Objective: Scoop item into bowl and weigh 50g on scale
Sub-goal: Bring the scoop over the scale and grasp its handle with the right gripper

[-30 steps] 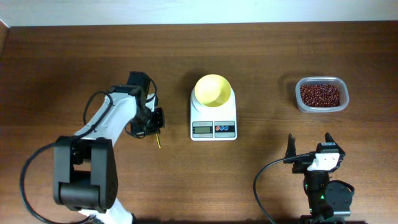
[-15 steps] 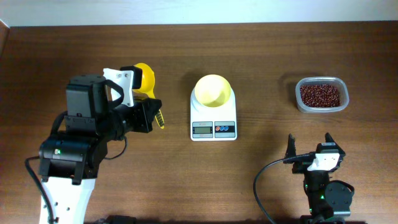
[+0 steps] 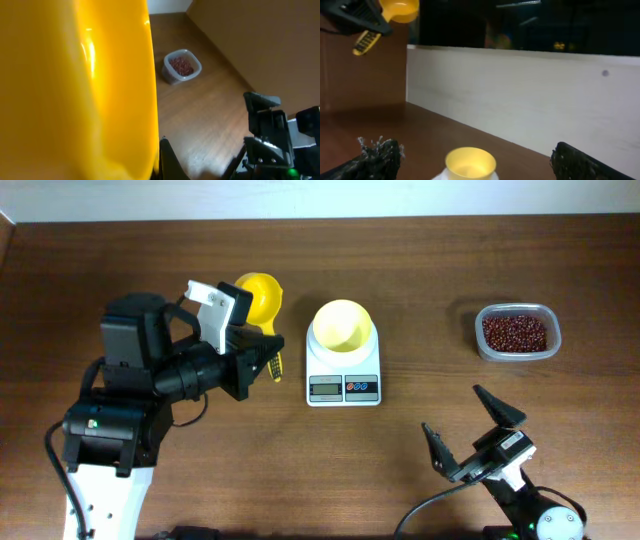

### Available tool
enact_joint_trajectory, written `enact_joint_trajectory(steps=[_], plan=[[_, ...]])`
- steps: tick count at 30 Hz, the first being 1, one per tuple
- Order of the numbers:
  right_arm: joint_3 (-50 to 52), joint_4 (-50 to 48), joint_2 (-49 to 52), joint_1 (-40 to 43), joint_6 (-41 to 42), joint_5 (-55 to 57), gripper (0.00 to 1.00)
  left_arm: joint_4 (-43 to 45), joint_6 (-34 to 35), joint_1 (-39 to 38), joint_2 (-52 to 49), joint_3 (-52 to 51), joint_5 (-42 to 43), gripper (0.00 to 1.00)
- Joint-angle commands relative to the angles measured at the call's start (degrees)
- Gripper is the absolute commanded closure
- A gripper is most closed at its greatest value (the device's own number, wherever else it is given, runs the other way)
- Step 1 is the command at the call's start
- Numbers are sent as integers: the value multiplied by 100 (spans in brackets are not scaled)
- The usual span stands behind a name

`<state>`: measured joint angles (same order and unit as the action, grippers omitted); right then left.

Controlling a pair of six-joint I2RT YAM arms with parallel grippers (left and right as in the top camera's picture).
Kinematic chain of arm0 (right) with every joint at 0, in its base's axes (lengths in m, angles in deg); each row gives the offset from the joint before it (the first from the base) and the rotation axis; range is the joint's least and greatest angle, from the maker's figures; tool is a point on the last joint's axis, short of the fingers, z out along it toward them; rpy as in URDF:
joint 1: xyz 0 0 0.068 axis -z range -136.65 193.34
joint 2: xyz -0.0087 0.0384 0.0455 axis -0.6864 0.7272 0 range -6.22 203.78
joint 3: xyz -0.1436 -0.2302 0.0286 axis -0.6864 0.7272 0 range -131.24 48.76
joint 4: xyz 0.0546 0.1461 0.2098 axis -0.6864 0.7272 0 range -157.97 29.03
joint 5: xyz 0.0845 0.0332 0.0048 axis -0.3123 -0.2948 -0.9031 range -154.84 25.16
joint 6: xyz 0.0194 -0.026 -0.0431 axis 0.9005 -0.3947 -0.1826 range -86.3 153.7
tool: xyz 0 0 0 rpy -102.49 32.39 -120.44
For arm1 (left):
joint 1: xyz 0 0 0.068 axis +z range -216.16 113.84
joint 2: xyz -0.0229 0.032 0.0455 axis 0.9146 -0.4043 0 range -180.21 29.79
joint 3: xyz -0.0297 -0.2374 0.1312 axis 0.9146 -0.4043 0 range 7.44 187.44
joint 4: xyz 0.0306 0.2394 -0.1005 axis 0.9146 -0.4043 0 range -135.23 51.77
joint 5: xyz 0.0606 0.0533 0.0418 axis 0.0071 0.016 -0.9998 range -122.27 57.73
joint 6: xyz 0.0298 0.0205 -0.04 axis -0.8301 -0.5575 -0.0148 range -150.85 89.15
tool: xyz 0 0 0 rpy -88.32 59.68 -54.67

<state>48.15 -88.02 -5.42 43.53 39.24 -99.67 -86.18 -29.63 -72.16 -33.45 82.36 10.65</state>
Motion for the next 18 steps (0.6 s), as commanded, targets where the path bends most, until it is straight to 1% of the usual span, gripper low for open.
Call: enact_joint_trajectory(steps=[1,3,4,6,7,9,10,11,12,14,15,16,17,18], plan=[[-332,136,15,24,444,-157,1,186,-105,-225,-146,46,293,100],[-885,918,308,33,417,-7,1,192,-103,-483,-411,46,293,100],[-1241,1287,636,33,297,-7,1,192,-103,-551,-498,46,293,100],[-2035,1829,1663,31,286,-79,1,208,-83,-758,-776,46,293,100],[-2347,1993,2201,31,289,-170,1,208,-83,-822,-850,46,291,100],[-2732,1805,3252,31,293,-839,1,208,-83,-898,-935,46,278,100],[-2761,1270,3654,26,732,-1755,1,229,-83,-898,-940,46,273,100],[-2761,857,3836,20,1123,-2396,1,278,-81,-898,-940,46,275,100],[-2761,385,4011,20,1556,-2855,1,385,-17,-898,-940,46,278,100],[-2758,-560,4260,20,2551,-3289,1,643,293,-903,-966,46,275,100],[-2761,-863,4347,20,2841,-3169,1,743,415,-903,-992,46,273,100],[-2761,-933,4426,20,3244,-2750,1,866,509,-903,-1023,46,275,100],[-2761,-933,4621,20,4398,-2057,1,1067,662,-903,-1069,46,273,100],[-2761,-938,4763,20,5069,-1843,1,1191,780,-903,-1080,46,273,100]])
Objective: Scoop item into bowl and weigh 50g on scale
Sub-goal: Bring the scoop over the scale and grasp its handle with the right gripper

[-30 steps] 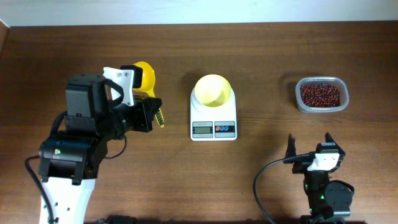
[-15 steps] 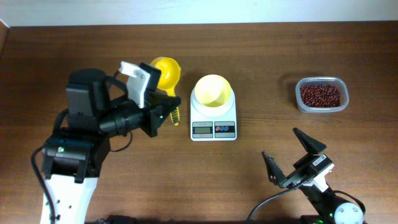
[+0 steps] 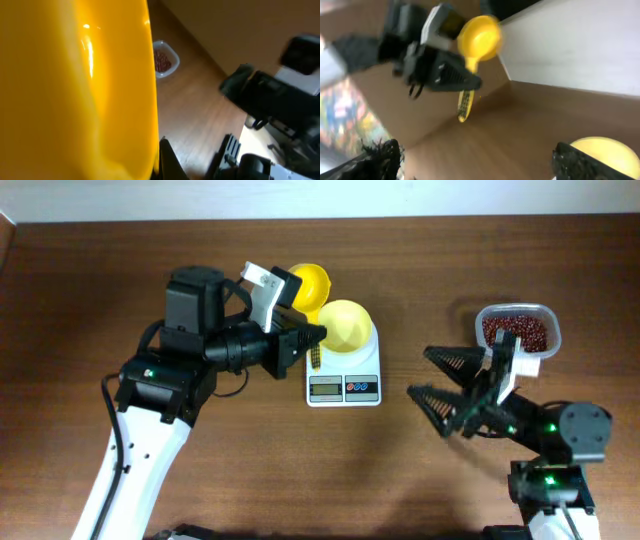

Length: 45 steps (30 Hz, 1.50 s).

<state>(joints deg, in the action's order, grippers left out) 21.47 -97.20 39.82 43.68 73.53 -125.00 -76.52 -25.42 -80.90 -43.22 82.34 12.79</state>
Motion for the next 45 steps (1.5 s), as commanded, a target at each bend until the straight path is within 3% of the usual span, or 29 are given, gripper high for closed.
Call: enact_joint_trajectory(steps=[1,3,5,8,10,14,16,19,23,29,32,35,37,43,45], plan=[[-92,-219,369,4,1950,664,1,531,608,-28,-109,48,52,100],[-92,-901,474,0,2400,367,1,1397,1576,-28,-114,48,13,100],[-92,-962,474,0,2986,579,1,1893,2247,-28,-114,48,13,100],[-90,-962,555,0,4092,988,0,2863,4068,-31,-114,48,-372,100],[-92,-964,651,-2,4846,1139,14,2870,5180,-146,-164,48,-916,100],[-92,-1493,874,-573,5357,1832,20,3585,5799,-752,-575,48,-1211,100],[-92,-1576,999,-944,5748,2435,34,3891,6153,-1036,-898,48,-1202,100],[-92,-2122,1097,-1056,5910,2492,41,3919,6179,-1410,-1130,48,-1211,100],[-92,-2122,1097,-1056,6041,2579,42,3915,6181,-1751,-1207,48,-1213,100],[-92,-2120,1097,-1056,6166,2636,55,3956,6181,-1934,-1217,48,-1349,100],[-92,-2122,1097,-1056,6312,2636,56,3956,6181,-2100,-1255,48,-1550,100],[-92,-2118,1097,-1056,6312,2640,61,3965,6181,-2109,-1252,48,-1565,100],[-92,-2120,1097,-1056,6314,2638,71,3976,6181,-2109,-1255,48,-1567,100],[-92,-2120,1097,-1045,6314,2682,79,3941,6181,-2109,-1255,48,-1578,100],[-92,-2120,1097,-1045,6314,2691,85,3888,6181,-2111,-1255,48,-1576,100]])
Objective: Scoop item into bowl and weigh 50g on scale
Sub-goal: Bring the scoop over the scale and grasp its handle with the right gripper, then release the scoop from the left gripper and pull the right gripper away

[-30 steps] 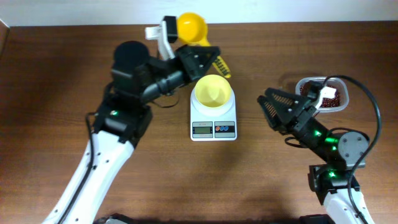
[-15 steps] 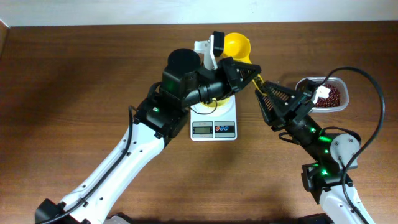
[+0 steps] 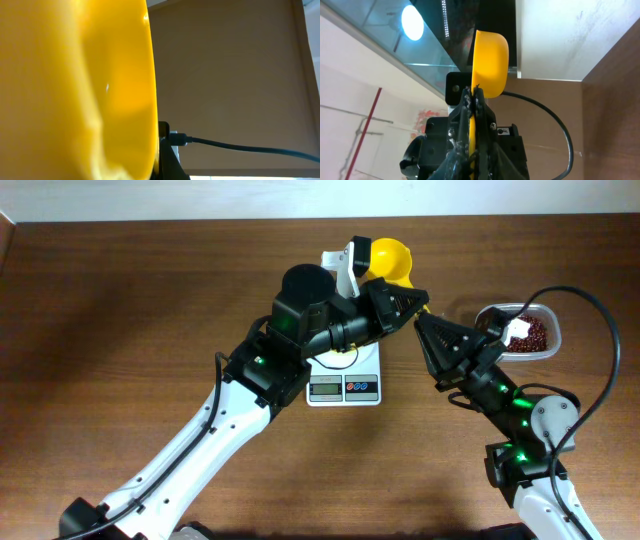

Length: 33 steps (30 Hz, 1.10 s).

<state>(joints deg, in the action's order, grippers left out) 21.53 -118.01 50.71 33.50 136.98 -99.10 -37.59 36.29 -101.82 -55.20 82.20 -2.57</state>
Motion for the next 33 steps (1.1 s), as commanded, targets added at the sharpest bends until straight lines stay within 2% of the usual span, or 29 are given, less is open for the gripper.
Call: enact_joint_trajectory(steps=[1,8,9,13,14,15,16,17,18,19,20,24,28,30,31,32,33], plan=[[-98,-42,9,-26,-28,116,86,-13,11,-20,-57,61,-39,100],[-98,-42,9,-26,-33,155,87,-28,11,-20,-57,61,4,100],[-98,-42,9,-26,-33,155,91,-31,11,-20,-57,61,4,100],[-96,-42,9,-26,-33,151,96,-31,11,-20,-57,61,4,100],[-98,-39,9,-26,-35,146,96,-28,11,-20,-57,61,4,96],[-98,-39,9,-26,-37,129,96,-31,11,-20,-57,61,7,79],[-98,-37,9,-26,-52,122,96,-59,11,-20,-57,61,4,43],[-98,-35,9,-26,-85,133,96,-138,11,-17,-57,61,2,20],[-98,-37,9,-26,-256,146,96,-251,9,-17,-57,61,-7,5],[-98,-24,9,-26,-673,201,96,-332,9,-17,-55,61,-17,0],[-98,323,9,-26,-859,334,96,-404,4,-17,-55,61,4,1],[-98,870,7,-15,-1615,850,96,-1086,-997,-17,-48,61,83,1],[-138,1626,-31,98,-2284,935,96,-2229,-2855,61,101,61,146,1],[-726,3370,-85,184,-3303,994,96,-3215,-3941,280,319,61,-402,0],[-1338,4763,-85,212,-4079,1060,96,-3486,-4295,332,372,61,-581,2],[-1825,5727,-85,199,-4621,1233,96,-3694,-4371,376,400,61,-767,3],[-2664,7237,-85,199,-5307,1681,96,-3989,-4369,417,402,61,-1169,3]])
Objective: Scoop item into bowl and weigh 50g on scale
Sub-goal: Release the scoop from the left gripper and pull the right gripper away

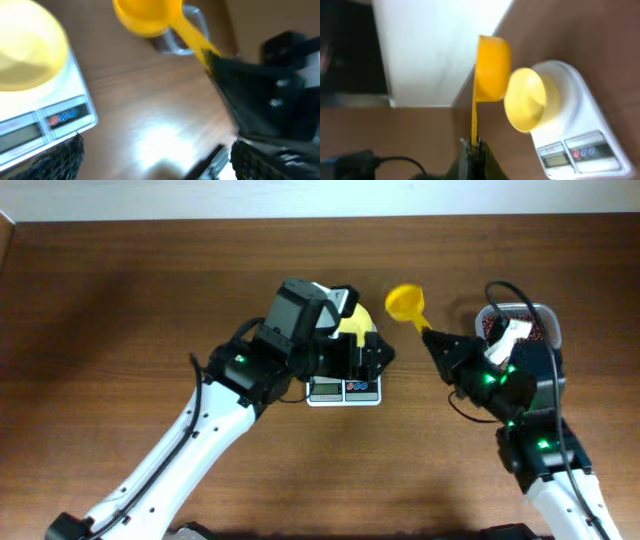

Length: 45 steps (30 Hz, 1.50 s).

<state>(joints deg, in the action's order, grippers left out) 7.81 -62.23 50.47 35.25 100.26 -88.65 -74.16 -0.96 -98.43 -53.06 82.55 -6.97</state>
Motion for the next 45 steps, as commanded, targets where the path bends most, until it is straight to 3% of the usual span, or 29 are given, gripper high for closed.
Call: enact_joint_trajectory(steps=[1,3,13,21,31,45], plan=[[-1845,2570,-59,24,-1919,1021,96,-479,-643,83,188,26,-1075,1],[-2625,3923,-61,24,-2098,1626,96,-693,-643,83,188,26,-1311,1],[-2732,5486,407,24,-2739,2000,96,-800,-643,83,188,26,-1311,1],[-2732,5512,625,-409,-3318,2094,96,-798,-643,83,188,26,-1311,1],[-2734,4948,643,-1172,-3469,2343,96,-813,-643,83,188,26,-1311,1],[-2732,4638,643,-1191,-3467,2304,96,-815,-643,83,188,26,-1311,1]])
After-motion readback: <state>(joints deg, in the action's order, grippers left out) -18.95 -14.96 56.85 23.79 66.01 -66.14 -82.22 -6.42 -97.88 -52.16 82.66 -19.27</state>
